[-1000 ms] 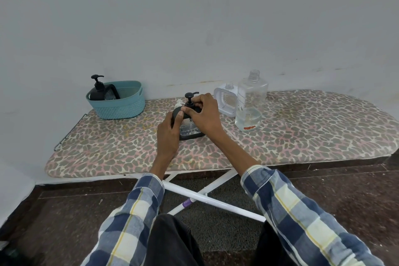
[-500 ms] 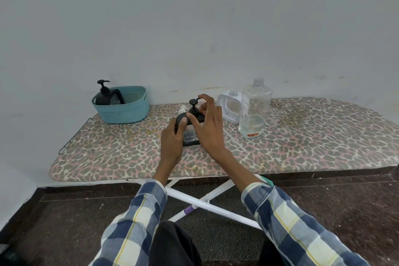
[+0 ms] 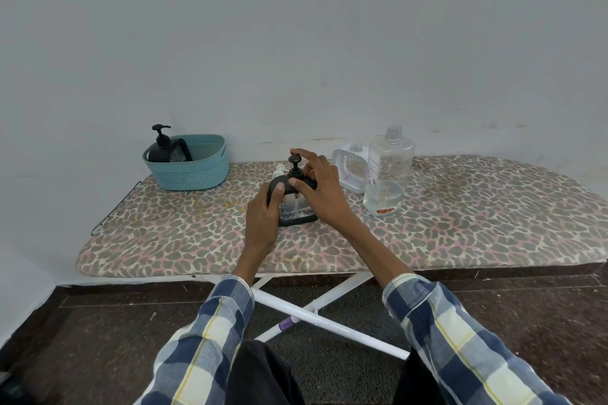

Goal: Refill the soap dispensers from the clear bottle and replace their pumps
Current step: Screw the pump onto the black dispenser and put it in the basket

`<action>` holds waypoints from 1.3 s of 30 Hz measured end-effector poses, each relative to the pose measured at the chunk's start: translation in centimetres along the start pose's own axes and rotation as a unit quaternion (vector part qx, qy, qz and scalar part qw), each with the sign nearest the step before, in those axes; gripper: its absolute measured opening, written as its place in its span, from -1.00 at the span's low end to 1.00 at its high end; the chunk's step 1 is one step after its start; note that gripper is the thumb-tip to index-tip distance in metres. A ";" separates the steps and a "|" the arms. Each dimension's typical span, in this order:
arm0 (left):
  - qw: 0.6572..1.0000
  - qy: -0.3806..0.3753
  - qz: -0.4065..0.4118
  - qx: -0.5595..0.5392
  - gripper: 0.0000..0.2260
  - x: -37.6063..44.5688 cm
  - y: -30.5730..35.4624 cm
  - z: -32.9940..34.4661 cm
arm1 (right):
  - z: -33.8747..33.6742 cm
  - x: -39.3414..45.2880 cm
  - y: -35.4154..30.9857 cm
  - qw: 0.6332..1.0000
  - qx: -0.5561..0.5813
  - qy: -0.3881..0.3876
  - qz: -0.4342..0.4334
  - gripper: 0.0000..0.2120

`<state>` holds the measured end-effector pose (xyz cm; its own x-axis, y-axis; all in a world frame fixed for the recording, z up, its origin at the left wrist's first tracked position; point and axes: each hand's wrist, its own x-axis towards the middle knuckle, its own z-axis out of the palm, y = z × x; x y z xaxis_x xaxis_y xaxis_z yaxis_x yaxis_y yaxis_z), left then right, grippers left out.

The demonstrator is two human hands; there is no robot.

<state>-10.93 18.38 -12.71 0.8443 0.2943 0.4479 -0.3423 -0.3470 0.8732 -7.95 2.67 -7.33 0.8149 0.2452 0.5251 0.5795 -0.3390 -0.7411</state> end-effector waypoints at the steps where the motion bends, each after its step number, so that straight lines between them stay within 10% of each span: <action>1: 1.000 -0.001 -0.001 0.000 -0.57 0.0 0.0 0.0 | -0.4 0.1 -0.2 1.000 0.015 -0.015 0.006 -0.48; 6: 1.000 0.004 -0.003 0.005 -0.55 0.0 0.0 0.1 | -1.8 -0.3 -0.2 0.997 0.029 -0.043 0.057 -0.34; 14: 0.997 0.058 -0.049 0.027 -0.40 0.3 0.2 -0.2 | -1.9 -0.9 -0.7 0.994 0.019 0.008 0.103 -0.77; 27: 0.995 0.061 -0.079 -0.005 -0.42 0.2 0.6 -0.1 | -2.8 -0.2 1.2 0.961 0.044 -0.249 0.112 -0.12; 39: 0.954 0.221 0.034 0.200 -0.83 5.6 -1.5 -8.3 | -2.5 4.2 -1.2 0.914 -0.082 -0.395 0.036 -0.10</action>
<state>-9.09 27.95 -9.85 0.5386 0.5752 0.6157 -0.1311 -0.6646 0.7356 -5.22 1.88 -3.19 0.6316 0.7744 -0.0357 0.5705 -0.4954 -0.6551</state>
